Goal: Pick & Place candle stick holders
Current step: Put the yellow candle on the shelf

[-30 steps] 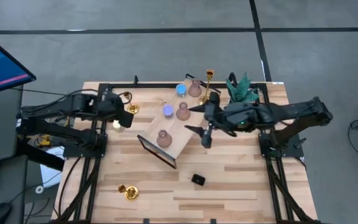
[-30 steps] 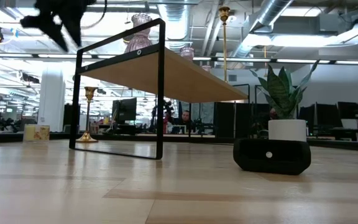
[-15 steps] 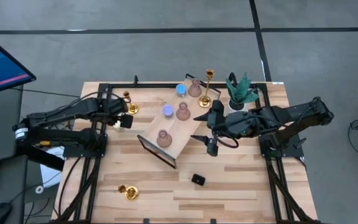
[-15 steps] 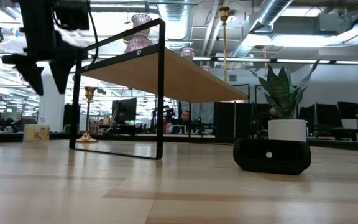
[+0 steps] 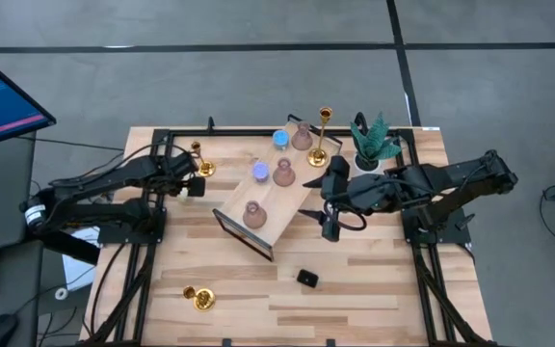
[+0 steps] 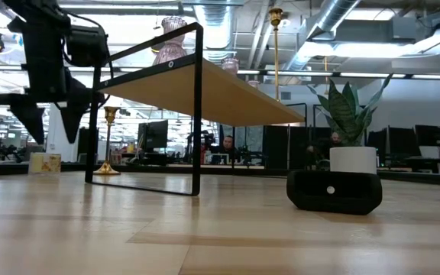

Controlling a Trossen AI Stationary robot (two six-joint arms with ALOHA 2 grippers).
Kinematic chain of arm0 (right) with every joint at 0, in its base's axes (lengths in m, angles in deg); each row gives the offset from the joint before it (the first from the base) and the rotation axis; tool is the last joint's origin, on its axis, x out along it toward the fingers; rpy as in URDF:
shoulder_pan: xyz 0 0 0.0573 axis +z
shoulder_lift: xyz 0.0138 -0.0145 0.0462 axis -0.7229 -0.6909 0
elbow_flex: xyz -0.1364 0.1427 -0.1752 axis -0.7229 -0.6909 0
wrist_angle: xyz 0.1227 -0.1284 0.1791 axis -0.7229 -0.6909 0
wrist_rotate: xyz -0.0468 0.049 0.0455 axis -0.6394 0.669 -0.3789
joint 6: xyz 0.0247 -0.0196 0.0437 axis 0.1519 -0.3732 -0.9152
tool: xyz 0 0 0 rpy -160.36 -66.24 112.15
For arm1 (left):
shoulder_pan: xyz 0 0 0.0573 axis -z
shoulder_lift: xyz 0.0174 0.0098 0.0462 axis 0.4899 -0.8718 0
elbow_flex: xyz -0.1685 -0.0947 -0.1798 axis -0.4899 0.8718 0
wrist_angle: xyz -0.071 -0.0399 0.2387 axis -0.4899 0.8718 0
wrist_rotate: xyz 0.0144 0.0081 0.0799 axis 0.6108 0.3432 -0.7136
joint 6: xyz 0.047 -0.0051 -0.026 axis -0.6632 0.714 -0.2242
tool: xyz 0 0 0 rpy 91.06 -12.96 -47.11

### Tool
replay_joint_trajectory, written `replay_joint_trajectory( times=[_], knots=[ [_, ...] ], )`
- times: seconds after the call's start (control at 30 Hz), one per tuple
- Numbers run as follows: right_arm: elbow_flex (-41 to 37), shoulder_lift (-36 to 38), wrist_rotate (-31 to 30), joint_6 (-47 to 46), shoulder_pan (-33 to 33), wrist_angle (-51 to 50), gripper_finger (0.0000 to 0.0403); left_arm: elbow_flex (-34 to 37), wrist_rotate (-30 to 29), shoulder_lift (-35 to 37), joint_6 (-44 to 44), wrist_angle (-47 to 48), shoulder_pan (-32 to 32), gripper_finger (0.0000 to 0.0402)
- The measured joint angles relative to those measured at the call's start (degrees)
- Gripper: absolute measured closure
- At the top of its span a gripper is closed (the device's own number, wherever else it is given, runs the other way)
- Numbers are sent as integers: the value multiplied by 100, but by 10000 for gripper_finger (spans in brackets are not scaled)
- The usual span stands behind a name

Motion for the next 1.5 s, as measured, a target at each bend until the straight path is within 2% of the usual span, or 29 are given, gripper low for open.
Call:
replay_joint_trajectory(
  times=[0.23, 0.33, 0.5, 0.67, 0.93, 1.07, 1.27, 1.5],
  knots=[
    [0, 0, 19, 2, -2, -157, 111, 350, 31, -175, -51, -264, -259, 101],
    [0, 0, 20, 2, -2, -199, 111, 360, -33, -402, -158, -290, -283, 101],
    [0, 0, 20, 8, -20, -233, 111, 376, 191, -828, -288, -660, -279, 106],
    [0, 0, 17, 17, -24, -372, 111, 376, 289, -1175, -371, -690, -279, 132],
    [0, 0, 20, -85, -10, -525, 111, 376, 390, -1222, -390, -749, -279, 204],
    [0, 0, 20, -88, -9, -527, 111, 376, 433, -1222, -310, -749, -279, 207],
    [0, 0, 22, -195, -7, -527, 111, 333, 883, -887, -189, -722, -261, 193],
    [0, 0, 54, -231, 28, -527, 111, -43, 1371, 224, 48, -695, -261, 207]
  ],
)
